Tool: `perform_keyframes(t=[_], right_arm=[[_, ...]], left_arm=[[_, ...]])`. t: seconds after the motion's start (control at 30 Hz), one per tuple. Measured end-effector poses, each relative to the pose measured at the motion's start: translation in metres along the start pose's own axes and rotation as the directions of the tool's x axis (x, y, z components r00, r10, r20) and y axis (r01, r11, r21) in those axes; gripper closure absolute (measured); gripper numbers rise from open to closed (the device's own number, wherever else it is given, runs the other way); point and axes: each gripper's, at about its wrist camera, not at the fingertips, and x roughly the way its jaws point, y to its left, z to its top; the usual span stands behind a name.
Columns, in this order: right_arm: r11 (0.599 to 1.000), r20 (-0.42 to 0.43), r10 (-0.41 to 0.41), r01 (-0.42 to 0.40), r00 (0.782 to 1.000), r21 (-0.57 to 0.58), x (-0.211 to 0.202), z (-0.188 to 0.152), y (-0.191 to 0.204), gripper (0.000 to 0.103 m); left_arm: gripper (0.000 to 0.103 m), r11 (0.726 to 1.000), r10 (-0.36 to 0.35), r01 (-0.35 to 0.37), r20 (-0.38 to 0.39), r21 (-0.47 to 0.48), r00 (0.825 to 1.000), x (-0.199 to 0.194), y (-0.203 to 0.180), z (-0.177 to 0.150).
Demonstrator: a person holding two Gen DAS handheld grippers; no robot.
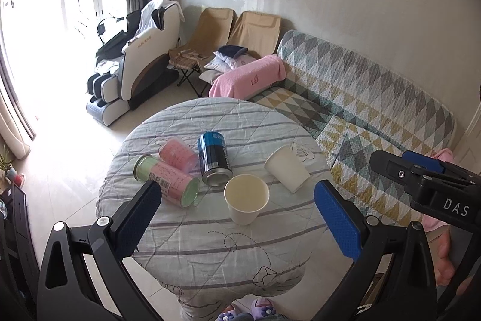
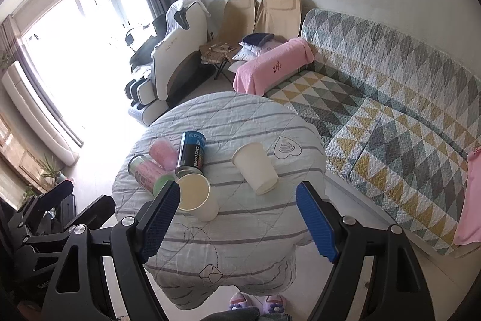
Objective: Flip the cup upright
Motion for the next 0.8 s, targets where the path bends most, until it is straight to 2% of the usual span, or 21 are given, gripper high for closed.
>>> perform_keyframes(t=[0.43, 0.8], right_arm=[[1.000, 0.105, -0.013, 0.013, 0.994, 0.001, -0.024, -0.002, -0.001, 0.022], [1.000, 0.120, -0.008, 0.009, 0.993, -0.011, -0.030, -0.006, 0.002, 0.022]], left_arm=[[0.000, 1.000, 0.016, -0.015, 0.109, -0.005, 0.994, -0.026, 0.000, -0.003], [0.000, 1.000, 0.020, -0.019, 0.136, -0.011, 0.991, -0.033, 0.000, -0.003]])
